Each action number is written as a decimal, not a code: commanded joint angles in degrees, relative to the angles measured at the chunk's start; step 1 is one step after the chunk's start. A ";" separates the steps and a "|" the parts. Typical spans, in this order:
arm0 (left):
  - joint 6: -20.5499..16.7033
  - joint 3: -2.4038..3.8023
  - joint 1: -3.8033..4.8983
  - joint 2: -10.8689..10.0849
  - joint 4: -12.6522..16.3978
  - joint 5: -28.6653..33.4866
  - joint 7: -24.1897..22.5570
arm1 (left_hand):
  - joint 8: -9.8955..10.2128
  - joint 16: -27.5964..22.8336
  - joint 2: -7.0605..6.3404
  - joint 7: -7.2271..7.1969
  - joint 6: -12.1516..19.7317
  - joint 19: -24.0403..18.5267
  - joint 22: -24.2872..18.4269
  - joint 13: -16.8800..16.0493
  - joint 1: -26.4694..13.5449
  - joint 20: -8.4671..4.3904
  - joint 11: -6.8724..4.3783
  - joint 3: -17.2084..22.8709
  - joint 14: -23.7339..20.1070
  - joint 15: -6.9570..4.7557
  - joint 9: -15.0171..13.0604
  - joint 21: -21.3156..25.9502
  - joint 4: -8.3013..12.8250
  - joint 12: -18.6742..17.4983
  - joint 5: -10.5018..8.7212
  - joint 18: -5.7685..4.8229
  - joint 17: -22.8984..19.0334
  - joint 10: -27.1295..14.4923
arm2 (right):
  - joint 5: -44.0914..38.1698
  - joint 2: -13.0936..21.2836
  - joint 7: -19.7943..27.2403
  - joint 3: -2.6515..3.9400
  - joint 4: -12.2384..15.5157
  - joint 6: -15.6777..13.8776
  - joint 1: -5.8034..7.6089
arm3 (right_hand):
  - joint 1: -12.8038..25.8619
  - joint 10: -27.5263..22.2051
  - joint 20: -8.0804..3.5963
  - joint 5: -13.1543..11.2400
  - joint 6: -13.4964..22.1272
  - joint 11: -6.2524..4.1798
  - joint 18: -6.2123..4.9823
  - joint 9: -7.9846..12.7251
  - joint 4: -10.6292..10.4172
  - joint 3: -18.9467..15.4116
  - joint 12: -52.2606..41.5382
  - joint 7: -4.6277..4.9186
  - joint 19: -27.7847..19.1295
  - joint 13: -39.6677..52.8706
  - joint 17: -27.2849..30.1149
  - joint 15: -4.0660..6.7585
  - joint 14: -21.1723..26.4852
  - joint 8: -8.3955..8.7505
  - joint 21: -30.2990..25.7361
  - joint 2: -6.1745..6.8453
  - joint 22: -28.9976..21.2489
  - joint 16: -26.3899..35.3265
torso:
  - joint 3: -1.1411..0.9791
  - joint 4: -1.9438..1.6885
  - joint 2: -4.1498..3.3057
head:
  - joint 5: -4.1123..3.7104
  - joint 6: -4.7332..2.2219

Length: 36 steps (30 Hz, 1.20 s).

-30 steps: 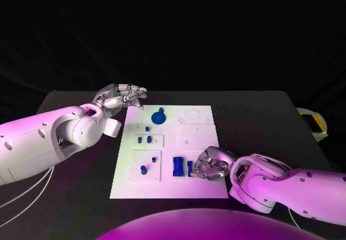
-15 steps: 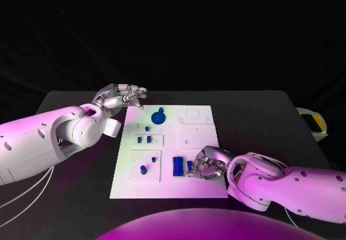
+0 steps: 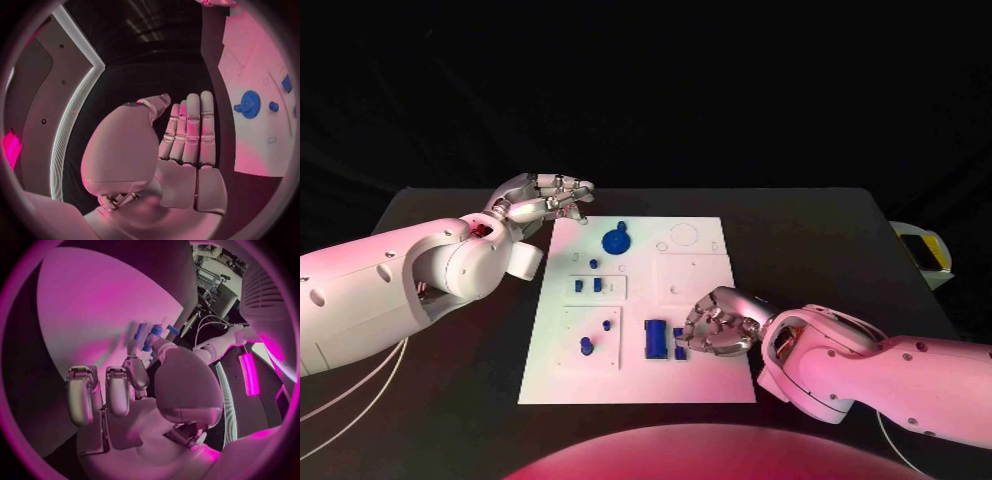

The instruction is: Assemble the parts on the task board

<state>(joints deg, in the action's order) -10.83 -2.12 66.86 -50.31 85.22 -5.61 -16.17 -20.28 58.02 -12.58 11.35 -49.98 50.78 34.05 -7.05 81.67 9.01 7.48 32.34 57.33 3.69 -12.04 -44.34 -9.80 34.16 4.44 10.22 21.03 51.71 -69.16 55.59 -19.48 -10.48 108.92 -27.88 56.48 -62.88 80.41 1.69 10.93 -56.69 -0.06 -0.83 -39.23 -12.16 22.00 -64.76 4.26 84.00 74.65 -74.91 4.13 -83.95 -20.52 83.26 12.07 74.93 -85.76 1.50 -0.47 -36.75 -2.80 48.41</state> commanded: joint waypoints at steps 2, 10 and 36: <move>0.78 -0.08 -0.08 0.35 -0.47 0.54 -0.96 | 0.31 -0.22 0.32 0.00 0.31 0.30 -0.11 0.05 -0.41 0.27 0.08 -0.20 -0.38 -0.05 -0.02 0.21 -0.26 0.19 0.04 0.24 -0.05 -0.52 | 16.00 -0.29 21.59 0.10 -2.25 -5.25 1.46 | -1.95 -2.61 0.99 0.70 2.36 0.79 -1.42 0.24 0.31 -0.87 4.22 1.02 2.08 -1.59 -4.89 -0.93 -3.69 1.01 -3.98 -0.65 11.85 1.14 | 0.49 0.37 0.88 | 0.20 -1.36; 0.44 -0.39 -1.10 1.33 -2.86 2.73 -3.50 | 0.49 -0.29 0.12 -0.14 0.65 0.16 -0.41 0.09 -1.33 0.42 0.08 -0.72 -0.62 0.06 0.02 0.75 -1.02 0.28 -0.12 0.19 -0.10 -0.57 | 38.13 -2.81 37.02 0.48 -12.71 -1.78 5.21 | -7.38 -18.02 3.02 -0.99 6.60 2.93 -5.63 0.59 2.24 -0.77 24.49 3.25 -7.82 -14.77 9.50 -3.03 3.14 2.29 -27.50 -2.55 4.40 10.91 | 0.92 0.54 2.39 | 0.06 -5.19; -7.62 -0.03 -3.46 8.06 -12.16 8.04 -9.09 | 20.28 -58.02 12.58 -11.35 49.98 -50.78 -34.05 7.05 -39.04 -9.01 -7.48 -32.34 -57.33 -3.69 12.04 44.34 9.80 -34.16 -4.44 -10.22 -21.03 -51.71 | 60.67 -12.63 44.70 4.37 -34.65 -1.31 6.77 | 62.88 -80.41 -1.69 -10.93 56.69 0.06 0.83 39.23 12.16 -22.00 64.76 -4.26 -84.00 -74.65 74.91 -4.13 83.95 20.52 -83.26 -12.07 -74.93 85.76 | -1.23 0.44 5.41 | 2.51 -13.74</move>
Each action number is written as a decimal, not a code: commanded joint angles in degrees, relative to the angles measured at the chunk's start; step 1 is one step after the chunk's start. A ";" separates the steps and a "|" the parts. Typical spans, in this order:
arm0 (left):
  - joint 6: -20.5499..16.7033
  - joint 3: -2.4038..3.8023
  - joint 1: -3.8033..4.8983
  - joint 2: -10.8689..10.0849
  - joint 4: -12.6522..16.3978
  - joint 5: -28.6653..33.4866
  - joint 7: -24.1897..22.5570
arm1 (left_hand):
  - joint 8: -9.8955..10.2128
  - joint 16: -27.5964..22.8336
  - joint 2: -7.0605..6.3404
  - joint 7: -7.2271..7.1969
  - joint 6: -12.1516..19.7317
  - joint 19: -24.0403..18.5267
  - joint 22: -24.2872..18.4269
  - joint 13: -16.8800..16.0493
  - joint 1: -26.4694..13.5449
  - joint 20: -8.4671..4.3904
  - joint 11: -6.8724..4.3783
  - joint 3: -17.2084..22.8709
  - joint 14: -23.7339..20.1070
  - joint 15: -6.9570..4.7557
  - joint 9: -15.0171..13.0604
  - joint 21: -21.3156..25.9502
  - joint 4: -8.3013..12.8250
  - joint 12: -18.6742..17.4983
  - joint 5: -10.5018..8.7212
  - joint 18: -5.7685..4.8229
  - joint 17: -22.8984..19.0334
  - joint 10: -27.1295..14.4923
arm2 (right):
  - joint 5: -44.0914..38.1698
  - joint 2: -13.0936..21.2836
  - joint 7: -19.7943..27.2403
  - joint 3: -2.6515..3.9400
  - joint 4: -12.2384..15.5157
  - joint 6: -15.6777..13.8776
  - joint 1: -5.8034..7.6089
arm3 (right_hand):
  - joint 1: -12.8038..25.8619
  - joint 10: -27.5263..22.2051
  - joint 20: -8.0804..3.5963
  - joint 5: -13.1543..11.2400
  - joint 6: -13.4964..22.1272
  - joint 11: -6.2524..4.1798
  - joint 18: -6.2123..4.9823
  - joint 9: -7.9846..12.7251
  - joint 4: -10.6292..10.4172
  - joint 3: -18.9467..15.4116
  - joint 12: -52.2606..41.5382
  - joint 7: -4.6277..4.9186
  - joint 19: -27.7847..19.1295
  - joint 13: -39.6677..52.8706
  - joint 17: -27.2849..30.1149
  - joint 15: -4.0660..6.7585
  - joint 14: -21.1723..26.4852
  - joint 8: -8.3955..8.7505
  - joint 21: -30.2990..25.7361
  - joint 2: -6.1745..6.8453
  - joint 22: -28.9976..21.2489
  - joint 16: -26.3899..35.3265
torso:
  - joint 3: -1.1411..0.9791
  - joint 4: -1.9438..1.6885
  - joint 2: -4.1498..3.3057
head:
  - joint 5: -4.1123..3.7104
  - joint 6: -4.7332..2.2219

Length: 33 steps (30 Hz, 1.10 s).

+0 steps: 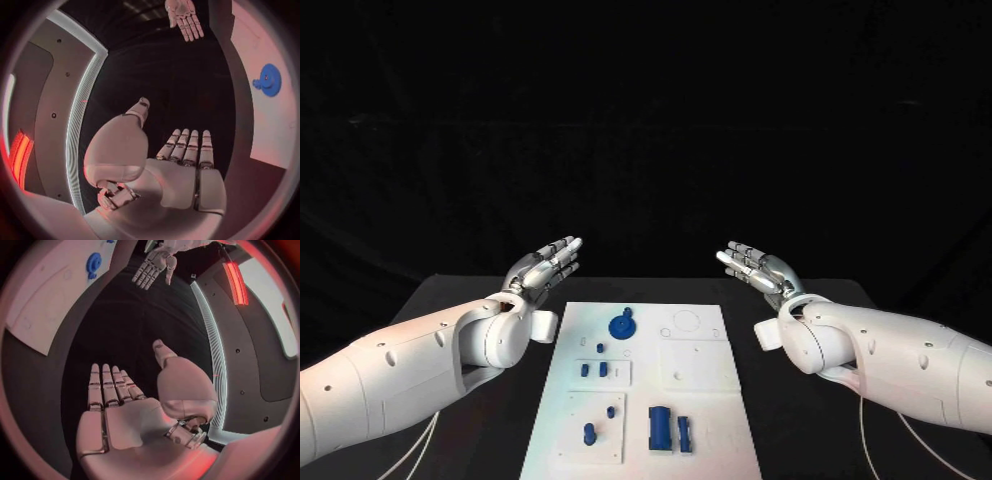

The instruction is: Assemble the parts on the task board

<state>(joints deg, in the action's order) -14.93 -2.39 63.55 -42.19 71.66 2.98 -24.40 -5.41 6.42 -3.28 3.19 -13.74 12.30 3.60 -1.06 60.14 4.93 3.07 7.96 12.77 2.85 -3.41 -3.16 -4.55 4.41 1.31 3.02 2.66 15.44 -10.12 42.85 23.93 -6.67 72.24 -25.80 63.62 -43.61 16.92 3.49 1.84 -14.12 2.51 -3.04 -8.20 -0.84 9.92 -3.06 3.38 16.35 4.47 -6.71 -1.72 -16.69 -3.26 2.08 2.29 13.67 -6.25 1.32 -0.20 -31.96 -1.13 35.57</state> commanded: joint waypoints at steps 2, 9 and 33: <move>-5.83 0.43 -0.44 -0.28 2.93 -0.76 -1.27 | 5.41 -6.42 3.28 -3.19 13.74 -12.30 -3.60 1.06 -60.14 -4.93 -3.07 -7.96 -12.77 -2.85 3.41 3.16 4.55 -4.41 -1.31 -3.02 -2.66 -15.44 | 2.89 0.37 1.97 1.46 4.35 -5.59 -0.83 | 43.61 -16.92 -3.49 -1.84 14.12 -2.51 3.04 8.20 0.84 -9.92 3.06 -3.38 -16.35 -4.47 6.71 1.72 16.69 3.26 -2.08 -2.29 -13.67 6.25 | -1.28 0.19 0.76 | 1.09 -1.16; -17.97 1.45 -1.98 -1.43 10.92 -1.92 -3.42 | 5.41 -6.42 3.28 -3.19 13.74 -12.30 -3.60 1.06 -60.14 -4.93 -3.07 -7.96 -12.77 -2.85 3.41 3.16 4.55 -4.41 -1.31 -3.02 -2.66 -15.44 | 8.09 1.43 4.77 5.21 13.97 -14.75 -2.72 | 43.61 -16.92 -3.49 -1.84 14.12 -2.51 3.04 8.20 0.84 -9.92 3.06 -3.38 -16.35 -4.47 6.71 1.72 16.69 3.26 -2.08 -2.29 -13.67 6.25 | -1.32 0.20 0.78 | 1.13 -1.20; -29.19 2.39 -3.39 -2.50 18.30 -2.98 -5.40 | 5.41 -6.42 3.28 -3.19 13.74 -12.30 -3.60 1.06 -60.14 -4.93 -3.07 -7.96 -12.77 -2.85 3.41 3.16 4.55 -4.41 -1.31 -3.02 -2.66 -15.44 | 10.12 1.84 5.86 6.67 17.72 -18.31 -3.46 | 43.61 -16.92 -3.49 -1.84 14.12 -2.51 3.04 8.20 0.84 -9.92 3.06 -3.38 -16.35 -4.47 6.71 1.72 16.69 3.26 -2.08 -2.29 -13.67 6.25 | -1.32 0.20 0.78 | 1.13 -1.20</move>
<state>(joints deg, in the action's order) -43.01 -0.06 60.17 -44.75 89.78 0.77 -28.50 -0.19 0.38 -0.01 -0.11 -0.43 0.20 0.05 -0.05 0.31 0.01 0.01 0.31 0.21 0.01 -0.05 -0.20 0.08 0.37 0.19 0.35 0.05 0.21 0.05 44.70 28.76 -0.03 89.86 -43.87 60.19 -0.38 0.28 0.01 0.30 -0.20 -0.02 -0.80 -0.05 0.00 0.23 -0.20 -0.01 0.27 0.05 -0.05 0.01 -0.28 -0.19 0.20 -0.07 0.05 -0.15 -0.01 0.00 -31.18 -0.01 34.38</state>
